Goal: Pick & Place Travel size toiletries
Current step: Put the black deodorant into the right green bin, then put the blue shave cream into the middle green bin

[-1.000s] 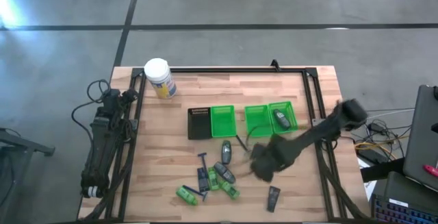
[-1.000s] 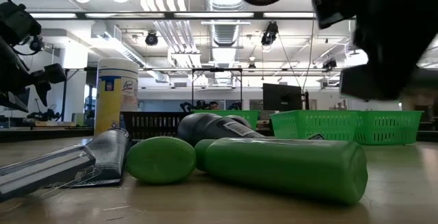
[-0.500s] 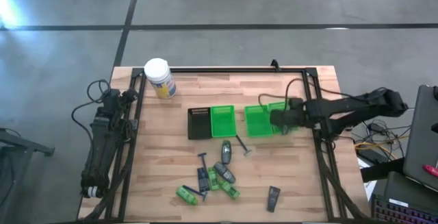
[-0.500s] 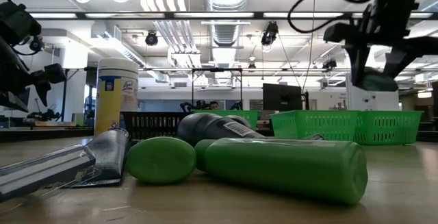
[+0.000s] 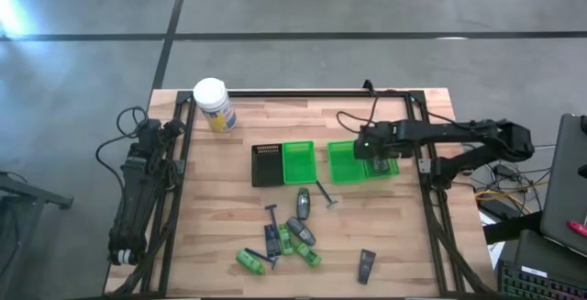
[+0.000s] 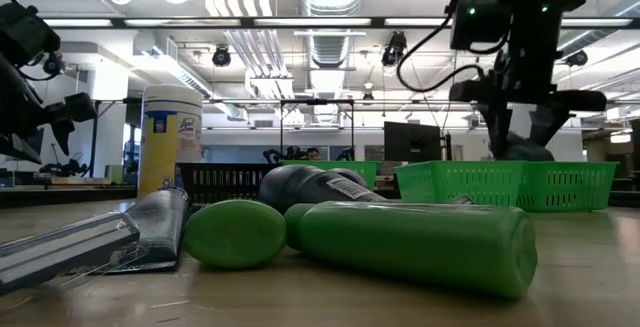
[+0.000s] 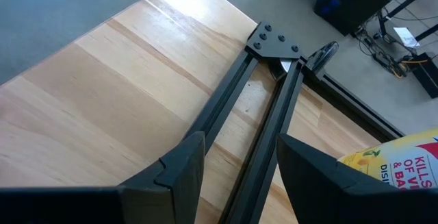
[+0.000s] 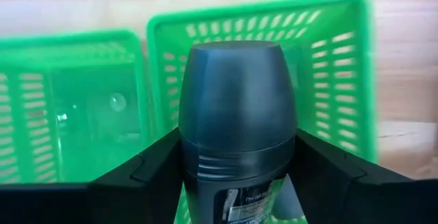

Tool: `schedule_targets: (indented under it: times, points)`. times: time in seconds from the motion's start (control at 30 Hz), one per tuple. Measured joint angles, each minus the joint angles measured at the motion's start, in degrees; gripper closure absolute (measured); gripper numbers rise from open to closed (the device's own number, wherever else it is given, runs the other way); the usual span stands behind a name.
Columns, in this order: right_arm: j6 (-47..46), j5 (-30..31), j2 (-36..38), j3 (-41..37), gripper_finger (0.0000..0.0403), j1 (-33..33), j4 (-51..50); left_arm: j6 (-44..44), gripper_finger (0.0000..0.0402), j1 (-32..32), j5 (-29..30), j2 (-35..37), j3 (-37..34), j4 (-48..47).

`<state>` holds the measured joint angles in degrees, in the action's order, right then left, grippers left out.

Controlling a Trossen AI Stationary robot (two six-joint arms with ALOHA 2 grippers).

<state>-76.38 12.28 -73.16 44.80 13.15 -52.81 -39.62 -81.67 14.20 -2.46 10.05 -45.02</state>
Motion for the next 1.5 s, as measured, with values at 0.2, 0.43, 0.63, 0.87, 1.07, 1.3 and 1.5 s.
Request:
schedule_targets:
  times: [0.2,0.43,0.63,0.87,1.07,1.3,1.5]
  points:
    - [0.16,-1.20,-3.77,0.62,0.0136,-0.14,0.49,0.00,0.0216,0.00,0.00,0.00,0.01,-0.01]
    - [3.11,-0.79,-1.04,3.11,0.0077,-0.18,-0.86,0.00,0.0216,0.00,0.00,0.00,0.01,0.00]
    - [7.93,-0.26,1.29,7.35,0.0049,-2.14,-0.72,0.00,0.0216,0.02,0.00,0.00,0.00,0.00]
    - [4.71,-3.14,-3.30,12.76,0.0059,-6.94,-0.79,0.00,0.0216,0.00,0.00,0.00,0.00,0.00]
    - [4.56,-6.81,-7.66,16.05,0.0079,-10.89,-3.99,0.00,0.0216,0.01,0.00,0.00,0.01,0.00]
    - [0.72,-14.77,-8.34,16.17,0.0090,-18.03,-9.99,-0.01,0.0216,0.01,0.00,0.00,0.01,-0.02]
    - [-13.91,-16.36,-6.15,12.70,0.0081,-27.60,-9.50,0.00,0.0216,0.02,0.00,-0.02,0.01,-0.01]
